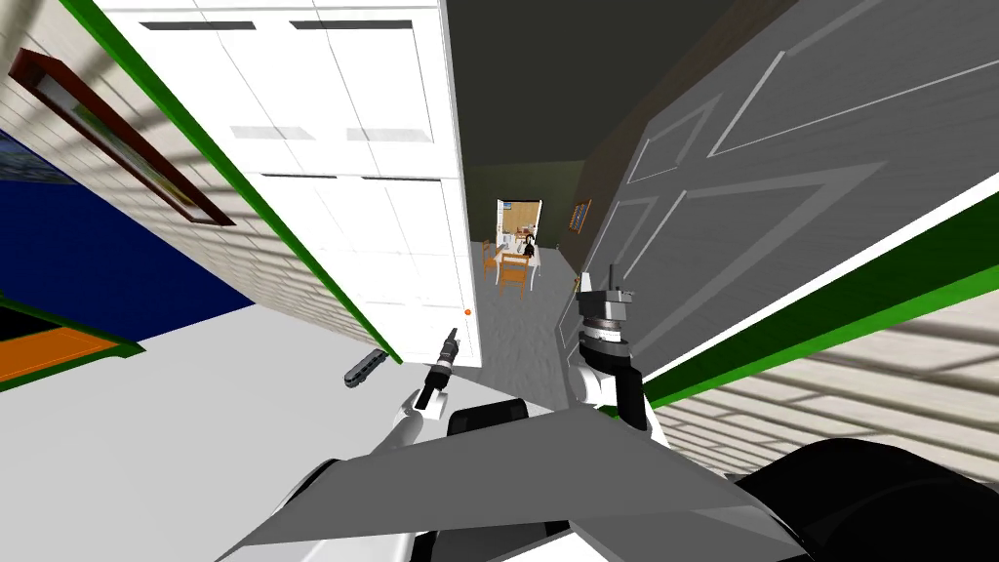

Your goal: Push the door open

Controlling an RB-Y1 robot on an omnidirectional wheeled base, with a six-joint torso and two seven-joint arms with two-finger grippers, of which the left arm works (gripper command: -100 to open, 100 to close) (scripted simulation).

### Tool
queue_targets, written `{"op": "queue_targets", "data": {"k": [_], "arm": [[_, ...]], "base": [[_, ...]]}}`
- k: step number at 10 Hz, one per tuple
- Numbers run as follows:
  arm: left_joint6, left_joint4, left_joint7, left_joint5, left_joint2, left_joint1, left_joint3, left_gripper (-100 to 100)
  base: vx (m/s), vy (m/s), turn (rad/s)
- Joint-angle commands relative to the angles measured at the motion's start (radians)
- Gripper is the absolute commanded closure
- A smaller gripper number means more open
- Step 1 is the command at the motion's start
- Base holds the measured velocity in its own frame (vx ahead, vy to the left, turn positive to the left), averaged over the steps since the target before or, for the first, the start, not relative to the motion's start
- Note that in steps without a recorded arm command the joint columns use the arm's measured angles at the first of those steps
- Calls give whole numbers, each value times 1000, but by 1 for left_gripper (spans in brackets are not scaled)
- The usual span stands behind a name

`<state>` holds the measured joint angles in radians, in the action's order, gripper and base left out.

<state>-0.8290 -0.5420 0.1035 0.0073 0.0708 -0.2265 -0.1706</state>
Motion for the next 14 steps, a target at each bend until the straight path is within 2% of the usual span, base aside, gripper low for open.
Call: {"op": "queue_targets", "data": {"k": [1,10,11,14], "arm": [[-3,1,-2,1,2,1,2,-100],[-20,8,-17,8,-2,5,17,-100],[-20,8,-17,8,-2,5,17,100],[-20,8,-17,8,-2,5,17,100]], "base": [[106,-22,-27],[185,-46,-22],[-20,2,0],[-22,6,-6]]}}
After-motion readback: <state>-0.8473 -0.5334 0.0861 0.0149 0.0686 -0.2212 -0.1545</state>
